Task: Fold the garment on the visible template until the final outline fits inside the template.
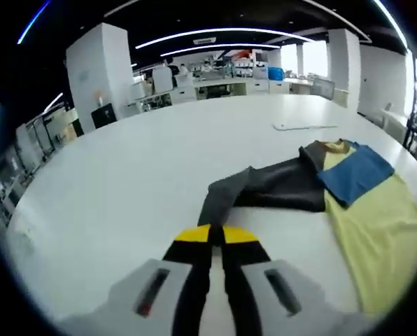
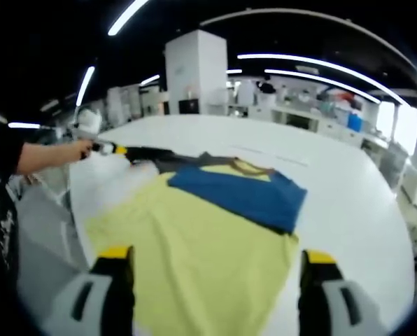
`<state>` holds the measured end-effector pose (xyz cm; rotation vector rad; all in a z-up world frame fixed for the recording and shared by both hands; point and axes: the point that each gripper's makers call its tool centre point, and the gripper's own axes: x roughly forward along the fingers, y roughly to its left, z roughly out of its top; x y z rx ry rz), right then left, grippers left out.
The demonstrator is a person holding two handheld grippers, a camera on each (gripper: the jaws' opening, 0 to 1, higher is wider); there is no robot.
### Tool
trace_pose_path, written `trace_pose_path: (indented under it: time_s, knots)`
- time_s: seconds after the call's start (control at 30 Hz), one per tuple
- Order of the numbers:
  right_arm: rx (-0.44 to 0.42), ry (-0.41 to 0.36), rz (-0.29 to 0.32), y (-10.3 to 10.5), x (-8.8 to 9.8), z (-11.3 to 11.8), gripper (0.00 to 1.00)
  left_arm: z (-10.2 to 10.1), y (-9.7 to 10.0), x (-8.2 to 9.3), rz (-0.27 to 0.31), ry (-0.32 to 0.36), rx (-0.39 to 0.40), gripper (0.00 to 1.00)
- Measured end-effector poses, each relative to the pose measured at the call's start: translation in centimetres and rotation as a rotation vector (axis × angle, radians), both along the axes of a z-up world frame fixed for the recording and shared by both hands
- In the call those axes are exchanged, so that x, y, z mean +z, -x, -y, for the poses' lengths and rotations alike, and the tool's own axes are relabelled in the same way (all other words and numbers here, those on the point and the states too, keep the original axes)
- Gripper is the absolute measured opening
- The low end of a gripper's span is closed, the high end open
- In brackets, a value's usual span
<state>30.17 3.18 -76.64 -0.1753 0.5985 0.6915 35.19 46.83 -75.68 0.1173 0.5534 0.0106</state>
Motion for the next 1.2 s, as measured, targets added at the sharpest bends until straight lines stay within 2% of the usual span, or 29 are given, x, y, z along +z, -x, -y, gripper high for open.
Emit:
trace_pose_path:
  time_s: [0.13,0.2,0.3,0.4,0.53,0.7,0.77,0.83,0.9,1.2]
  knots:
    - [-0.002,-0.002,0.003,0.1,0.1,0.1,0.99,0.2,0.9,1.0,-0.007,0.011,0.025,0.01]
    - [-0.005,-0.001,0.008,0.1,0.3,0.2,0.99,-0.4,0.9,0.7,-0.014,0.001,0.032,0.01]
    - [-0.015,-0.002,0.013,0.0,0.5,0.5,0.99,-1.9,1.0,0.9,-0.012,0.04,0.052,0.01]
    - [-0.021,0.009,0.035,0.1,1.0,0.7,0.97,-3.3,1.5,0.7,-0.041,0.029,0.086,0.02]
    - [-0.021,0.019,0.049,-0.1,1.2,1.0,0.98,-4.1,1.7,1.1,-0.024,0.063,0.101,0.01]
    - [-0.026,0.026,0.048,0.0,1.1,1.2,0.99,-6.1,1.2,1.6,-0.027,0.066,0.136,0.02]
    - [-0.028,0.026,0.045,0.1,1.0,1.2,0.99,-7.5,0.3,1.1,-0.042,0.083,0.152,0.01]
    - [-0.029,0.028,0.043,0.2,1.0,1.2,0.99,-6.9,0.0,1.1,-0.048,0.103,0.169,0.01]
    - [-0.03,0.038,0.043,0.3,1.0,1.3,0.99,-7.6,-0.4,0.9,-0.054,0.106,0.175,0.01]
    - [-0.052,0.057,0.037,0.2,0.7,2.0,0.99,-9.3,-0.5,-2.0,-0.14,0.082,0.207,0.02]
